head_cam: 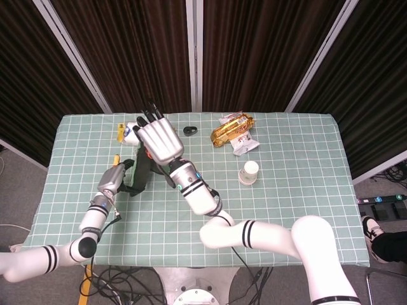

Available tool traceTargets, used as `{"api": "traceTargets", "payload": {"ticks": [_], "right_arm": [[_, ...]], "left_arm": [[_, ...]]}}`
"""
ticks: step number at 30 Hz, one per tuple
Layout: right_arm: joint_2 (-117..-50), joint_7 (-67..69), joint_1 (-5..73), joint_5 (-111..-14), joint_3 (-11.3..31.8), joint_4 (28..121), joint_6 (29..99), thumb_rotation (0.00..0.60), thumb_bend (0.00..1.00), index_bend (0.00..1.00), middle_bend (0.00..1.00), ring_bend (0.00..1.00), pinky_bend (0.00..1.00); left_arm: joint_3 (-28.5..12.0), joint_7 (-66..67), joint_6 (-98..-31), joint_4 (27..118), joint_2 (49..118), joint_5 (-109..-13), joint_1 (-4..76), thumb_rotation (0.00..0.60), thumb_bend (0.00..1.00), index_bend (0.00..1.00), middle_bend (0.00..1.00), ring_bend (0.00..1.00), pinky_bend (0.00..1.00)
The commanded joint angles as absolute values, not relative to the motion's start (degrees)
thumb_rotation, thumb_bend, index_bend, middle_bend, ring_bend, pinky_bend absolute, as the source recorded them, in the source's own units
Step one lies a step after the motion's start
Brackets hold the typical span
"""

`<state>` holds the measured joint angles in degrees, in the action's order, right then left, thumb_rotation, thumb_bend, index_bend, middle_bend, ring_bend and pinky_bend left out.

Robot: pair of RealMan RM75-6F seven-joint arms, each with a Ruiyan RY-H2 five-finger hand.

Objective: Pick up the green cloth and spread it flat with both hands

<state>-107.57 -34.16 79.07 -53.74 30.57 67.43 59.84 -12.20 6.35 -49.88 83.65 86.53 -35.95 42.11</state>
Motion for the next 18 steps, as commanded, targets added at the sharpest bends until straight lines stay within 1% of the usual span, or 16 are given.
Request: {"api": "traceTargets", "payload": {"ticks": [1,8,11,18], "right_arm": [[-106.7,-34.1,78.3,-53.8,30.0,68.6,60.2,0.6,0.43,0.84,0.36,0.16,0.01],[-106.0,-33.6,77.5,-53.6,29.6,69.4,60.4,0.6,0.43,0.85,0.36,0.16,0.01],[-105.8,-33.3,77.3,-53.5,29.5,69.8,60.5,0.6,0.43,0.84,0.36,0.16,0.01],[-105.0,-32.8,76.5,-53.8,28.9,70.9,60.9,0.6,0.43,0.84,0.36,0.16,0.01]], "left_arm": [[-12.3,6.4,-50.3,84.0,86.4,-36.4,41.7,0.545,0.09,0.32,0.16,0.14,0.3],[-12.5,6.6,-51.1,84.2,86.2,-36.9,41.0,0.569,0.11,0.36,0.16,0.14,0.3],[-12.6,6.8,-51.5,83.9,86.6,-36.9,40.8,0.59,0.13,0.4,0.16,0.14,0.3],[-13.1,5.9,-52.5,84.3,86.3,-38.3,39.7,0.598,0.2,0.51,0.2,0.14,0.3]]}}
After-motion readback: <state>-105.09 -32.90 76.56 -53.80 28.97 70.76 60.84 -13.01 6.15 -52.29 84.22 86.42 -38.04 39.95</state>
